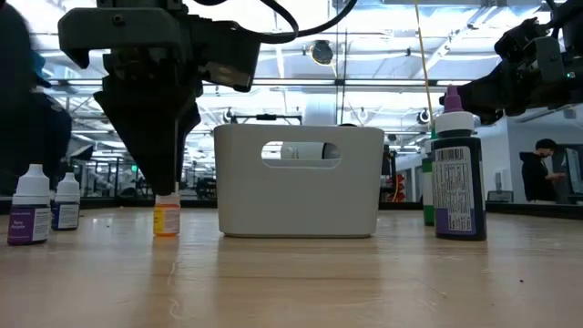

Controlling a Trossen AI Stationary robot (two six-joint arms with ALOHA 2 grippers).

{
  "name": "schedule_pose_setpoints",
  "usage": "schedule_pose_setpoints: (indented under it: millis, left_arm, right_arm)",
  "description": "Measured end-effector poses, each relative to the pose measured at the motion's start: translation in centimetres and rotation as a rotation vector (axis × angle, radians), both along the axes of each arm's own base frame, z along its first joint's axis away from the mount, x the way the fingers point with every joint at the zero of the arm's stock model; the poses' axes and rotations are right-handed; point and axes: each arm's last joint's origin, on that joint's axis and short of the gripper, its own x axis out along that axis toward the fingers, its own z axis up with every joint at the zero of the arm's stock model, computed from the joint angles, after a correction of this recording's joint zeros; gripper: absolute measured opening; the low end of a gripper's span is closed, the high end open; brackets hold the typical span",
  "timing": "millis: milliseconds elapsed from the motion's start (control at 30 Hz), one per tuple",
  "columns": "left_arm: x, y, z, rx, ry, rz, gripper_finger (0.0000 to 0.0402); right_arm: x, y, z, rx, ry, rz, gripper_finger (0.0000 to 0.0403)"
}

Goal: Pick & Place food coloring
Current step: Put the right small orange food coloring bottle into the gray bin

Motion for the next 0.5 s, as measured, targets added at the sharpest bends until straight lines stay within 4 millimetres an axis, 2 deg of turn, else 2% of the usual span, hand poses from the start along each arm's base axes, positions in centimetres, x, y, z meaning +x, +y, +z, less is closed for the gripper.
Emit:
schedule_pose_setpoints:
  millis: [500]
  left_arm:
    - [-0.09, 0.04, -0.02, 0.005, 0.009, -0.004, 0.0137]
  right_arm:
    - [0.0, 0.0, 0.0, 0.0, 0.0, 0.0, 0.0077]
